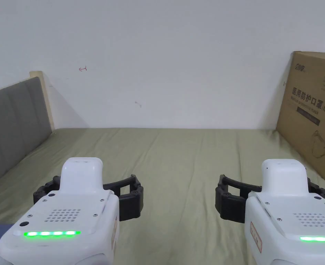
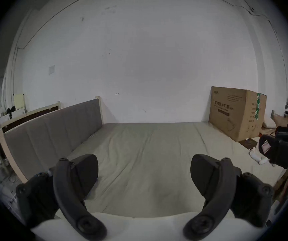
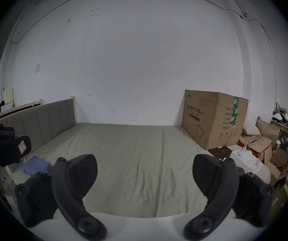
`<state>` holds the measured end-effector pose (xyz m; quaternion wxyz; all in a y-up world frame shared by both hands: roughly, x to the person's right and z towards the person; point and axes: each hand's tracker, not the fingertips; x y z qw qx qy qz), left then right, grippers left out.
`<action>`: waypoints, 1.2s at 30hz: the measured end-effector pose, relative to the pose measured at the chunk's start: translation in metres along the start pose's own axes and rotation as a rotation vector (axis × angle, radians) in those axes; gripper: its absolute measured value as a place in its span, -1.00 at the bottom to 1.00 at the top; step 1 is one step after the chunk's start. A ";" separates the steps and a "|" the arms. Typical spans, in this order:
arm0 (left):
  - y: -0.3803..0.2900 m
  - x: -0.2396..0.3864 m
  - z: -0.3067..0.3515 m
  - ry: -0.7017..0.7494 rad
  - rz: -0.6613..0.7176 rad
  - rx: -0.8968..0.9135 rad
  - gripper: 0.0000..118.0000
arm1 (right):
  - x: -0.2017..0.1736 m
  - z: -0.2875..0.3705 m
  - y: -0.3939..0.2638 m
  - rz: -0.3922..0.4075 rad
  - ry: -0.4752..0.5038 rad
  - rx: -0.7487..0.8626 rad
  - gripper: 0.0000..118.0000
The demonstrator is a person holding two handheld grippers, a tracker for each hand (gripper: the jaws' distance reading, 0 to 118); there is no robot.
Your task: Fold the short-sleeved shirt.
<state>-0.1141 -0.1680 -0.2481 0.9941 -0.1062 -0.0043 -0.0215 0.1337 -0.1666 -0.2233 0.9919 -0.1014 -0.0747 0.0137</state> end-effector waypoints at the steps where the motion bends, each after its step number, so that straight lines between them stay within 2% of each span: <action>1: -0.001 0.001 -0.001 0.031 0.001 0.000 0.87 | -0.001 0.000 -0.001 0.009 -0.003 -0.003 0.88; 4: -0.001 0.000 -0.004 0.035 0.022 -0.010 0.87 | -0.001 -0.002 -0.001 0.021 -0.008 -0.008 0.88; 7: -0.002 -0.001 -0.004 -0.022 0.026 -0.004 0.87 | 0.001 -0.006 0.001 0.011 -0.018 -0.021 0.88; 12: 0.002 0.004 -0.001 0.001 0.013 0.007 0.87 | 0.004 -0.009 0.001 -0.014 -0.020 -0.036 0.88; 19: 0.006 0.004 -0.003 -0.062 0.041 0.001 0.87 | 0.003 -0.011 0.001 0.007 -0.023 -0.039 0.88; 26: 0.004 0.016 0.000 0.023 -0.049 0.037 0.87 | 0.002 -0.012 0.001 0.004 -0.017 -0.042 0.88; 31: 0.005 0.012 -0.001 0.003 -0.024 0.042 0.87 | 0.001 -0.011 0.002 -0.002 -0.018 -0.043 0.88; 36: 0.005 0.009 0.001 0.053 -0.012 0.030 0.88 | 0.000 -0.010 0.003 -0.001 -0.017 -0.042 0.88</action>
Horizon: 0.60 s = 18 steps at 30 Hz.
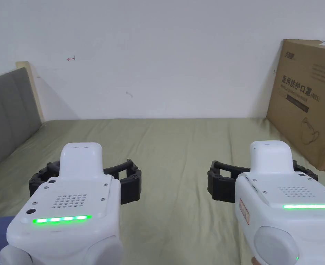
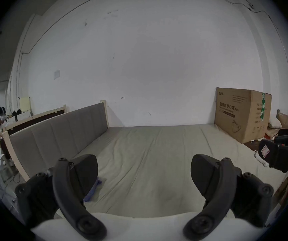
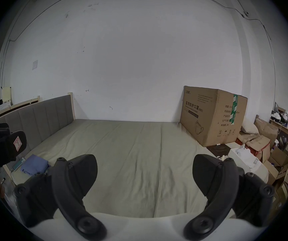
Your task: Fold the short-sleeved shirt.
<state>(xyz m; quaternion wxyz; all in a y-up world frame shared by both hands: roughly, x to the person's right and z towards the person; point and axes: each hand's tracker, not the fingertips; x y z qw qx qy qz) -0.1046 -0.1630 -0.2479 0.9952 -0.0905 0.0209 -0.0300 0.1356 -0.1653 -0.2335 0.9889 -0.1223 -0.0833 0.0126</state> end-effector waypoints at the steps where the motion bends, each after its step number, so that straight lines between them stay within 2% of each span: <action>1: -0.001 0.000 0.000 0.007 -0.010 -0.013 0.88 | 0.000 0.000 0.000 0.000 -0.001 0.000 0.88; 7: -0.005 -0.006 0.001 -0.052 0.003 -0.023 0.88 | -0.002 0.001 0.000 0.004 -0.002 0.001 0.88; 18: -0.004 -0.009 0.000 -0.061 0.010 -0.022 0.88 | -0.003 0.001 -0.002 0.008 -0.010 -0.003 0.88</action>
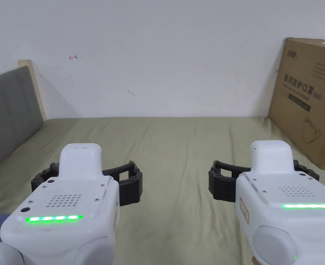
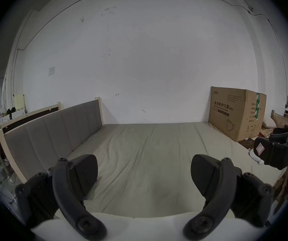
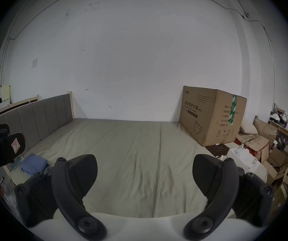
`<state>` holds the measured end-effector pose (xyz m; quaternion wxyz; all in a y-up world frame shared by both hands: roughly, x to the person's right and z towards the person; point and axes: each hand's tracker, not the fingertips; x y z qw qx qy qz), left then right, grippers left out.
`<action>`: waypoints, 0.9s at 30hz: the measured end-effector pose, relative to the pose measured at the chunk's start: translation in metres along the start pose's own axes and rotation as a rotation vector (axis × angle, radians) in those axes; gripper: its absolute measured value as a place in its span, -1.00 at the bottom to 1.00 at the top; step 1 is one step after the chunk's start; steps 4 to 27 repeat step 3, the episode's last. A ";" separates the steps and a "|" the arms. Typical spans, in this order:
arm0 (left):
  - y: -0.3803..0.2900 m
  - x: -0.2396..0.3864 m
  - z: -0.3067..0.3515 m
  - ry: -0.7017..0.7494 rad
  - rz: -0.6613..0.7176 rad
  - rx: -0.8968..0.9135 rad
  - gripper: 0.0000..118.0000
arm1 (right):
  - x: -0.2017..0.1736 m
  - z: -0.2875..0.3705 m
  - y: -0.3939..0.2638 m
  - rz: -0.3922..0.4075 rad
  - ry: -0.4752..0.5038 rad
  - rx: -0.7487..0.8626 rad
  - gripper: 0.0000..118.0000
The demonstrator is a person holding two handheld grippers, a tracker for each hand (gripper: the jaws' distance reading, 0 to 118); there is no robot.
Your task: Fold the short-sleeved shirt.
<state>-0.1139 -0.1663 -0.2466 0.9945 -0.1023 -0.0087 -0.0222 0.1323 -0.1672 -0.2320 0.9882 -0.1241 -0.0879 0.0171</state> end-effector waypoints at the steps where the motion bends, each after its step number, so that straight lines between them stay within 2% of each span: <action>1: 0.000 0.000 0.000 0.001 -0.001 0.002 0.88 | 0.000 0.000 0.000 -0.001 0.000 0.000 0.88; 27: -0.001 0.001 0.000 0.008 -0.008 0.006 0.88 | 0.001 -0.001 0.001 -0.004 0.000 -0.004 0.88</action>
